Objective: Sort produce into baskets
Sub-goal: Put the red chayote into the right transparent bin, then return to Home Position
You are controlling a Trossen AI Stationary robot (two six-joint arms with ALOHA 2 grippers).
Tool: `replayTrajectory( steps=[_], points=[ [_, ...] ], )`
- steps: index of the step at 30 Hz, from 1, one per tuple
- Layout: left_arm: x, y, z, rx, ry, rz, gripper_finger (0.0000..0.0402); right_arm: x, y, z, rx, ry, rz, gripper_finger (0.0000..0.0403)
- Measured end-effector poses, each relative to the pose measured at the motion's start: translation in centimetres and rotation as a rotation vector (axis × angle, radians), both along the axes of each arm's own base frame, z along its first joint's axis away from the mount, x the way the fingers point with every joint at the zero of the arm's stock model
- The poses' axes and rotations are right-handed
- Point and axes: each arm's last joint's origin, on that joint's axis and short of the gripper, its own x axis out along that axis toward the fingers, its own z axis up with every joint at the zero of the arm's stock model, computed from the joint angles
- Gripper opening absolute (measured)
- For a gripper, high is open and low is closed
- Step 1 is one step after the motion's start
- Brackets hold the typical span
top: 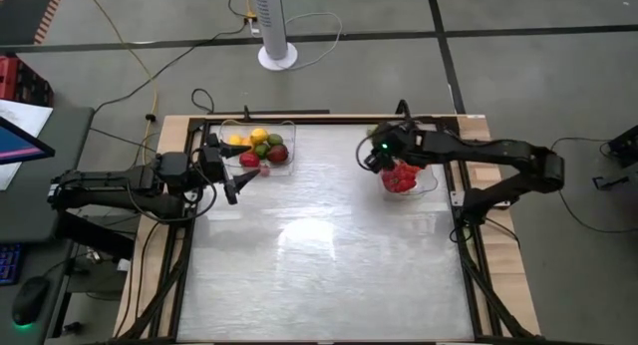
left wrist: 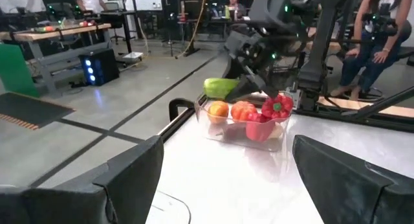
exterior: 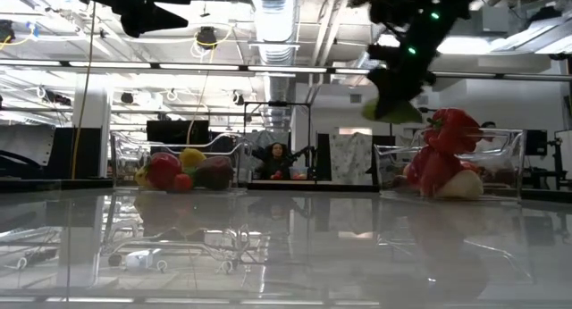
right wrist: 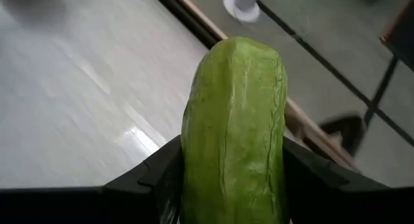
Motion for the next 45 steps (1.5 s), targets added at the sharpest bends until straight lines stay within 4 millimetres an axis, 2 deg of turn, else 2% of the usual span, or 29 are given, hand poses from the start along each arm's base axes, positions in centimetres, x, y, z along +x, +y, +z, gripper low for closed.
replayTrajectory(
  steps=[5, 11, 16, 19, 22, 26, 30, 36, 45],
  points=[
    [0.0, 0.0, 0.0, -0.008, -0.004, -0.003, 0.0332, -3.1, 0.5, -2.4, 0.002, 0.003, -0.084, 0.0238],
    [0.0, 0.0, 0.1, 0.011, -0.005, -0.004, 0.0332, -5.8, 1.0, -4.0, -0.011, -0.074, -0.131, 0.0252],
    [0.2, -0.2, 0.2, 0.051, -0.038, -0.072, 0.0332, -7.4, 1.4, -4.4, -0.011, -0.14, -0.128, 0.0273],
    [0.5, -0.4, -1.1, 0.084, -0.13, -0.14, 0.0332, -8.3, 1.8, -4.3, -0.019, -0.183, -0.127, 0.0279],
    [0.5, -0.3, -2.2, 0.114, -0.178, -0.123, 0.0332, -9.0, 2.5, -3.9, -0.032, -0.286, -0.097, 0.0282],
    [-0.7, -0.3, -1.6, 0.122, -0.236, -0.084, 0.0332, -10.2, 3.8, -4.2, -0.055, -0.407, -0.037, 0.0282],
    [-2.2, -0.8, -1.4, 0.092, -0.256, -0.153, 0.0332, -11.0, 5.1, -4.5, -0.076, -0.526, 0.03, 0.0282],
    [-3.2, -1.0, -4.5, -0.032, -0.171, -0.121, 0.0332, -12.1, 6.5, -4.0, -0.115, -0.679, 0.134, 0.0282],
    [-5.3, -1.2, -7.3, -0.087, -0.186, -0.085, 0.0332, -13.6, 8.4, -6.3, -0.105, -0.826, 0.273, 0.0282]
  ],
)
